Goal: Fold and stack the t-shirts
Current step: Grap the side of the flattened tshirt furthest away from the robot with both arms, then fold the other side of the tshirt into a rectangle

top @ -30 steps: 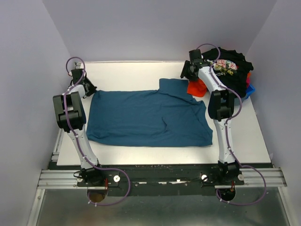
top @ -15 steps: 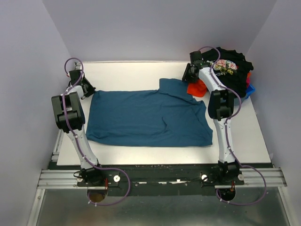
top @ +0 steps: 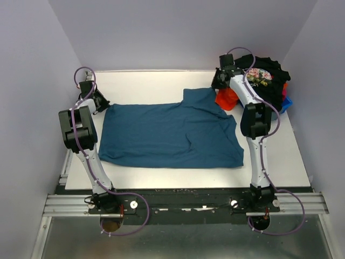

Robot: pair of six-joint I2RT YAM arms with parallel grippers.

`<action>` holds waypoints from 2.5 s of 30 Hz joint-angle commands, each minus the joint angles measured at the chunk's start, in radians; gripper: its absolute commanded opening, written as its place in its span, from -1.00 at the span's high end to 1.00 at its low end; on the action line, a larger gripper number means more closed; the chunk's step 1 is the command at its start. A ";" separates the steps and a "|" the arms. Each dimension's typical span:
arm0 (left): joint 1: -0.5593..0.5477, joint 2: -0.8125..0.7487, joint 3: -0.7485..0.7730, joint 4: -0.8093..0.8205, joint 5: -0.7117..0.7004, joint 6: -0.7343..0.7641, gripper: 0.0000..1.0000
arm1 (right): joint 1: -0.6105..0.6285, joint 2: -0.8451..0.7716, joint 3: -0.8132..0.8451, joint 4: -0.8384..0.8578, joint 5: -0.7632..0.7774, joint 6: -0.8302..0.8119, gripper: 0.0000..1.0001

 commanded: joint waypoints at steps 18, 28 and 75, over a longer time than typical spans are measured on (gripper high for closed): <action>0.027 -0.121 -0.032 0.028 -0.016 0.022 1.00 | -0.003 -0.221 -0.097 0.060 -0.073 -0.099 0.99; 0.024 -0.157 -0.103 0.099 0.040 0.012 1.00 | -0.003 -0.376 -0.341 0.101 -0.133 -0.084 0.99; 0.047 -0.649 -0.680 0.407 -0.190 -0.056 1.00 | 0.001 -1.038 -1.010 0.101 -0.132 -0.074 0.99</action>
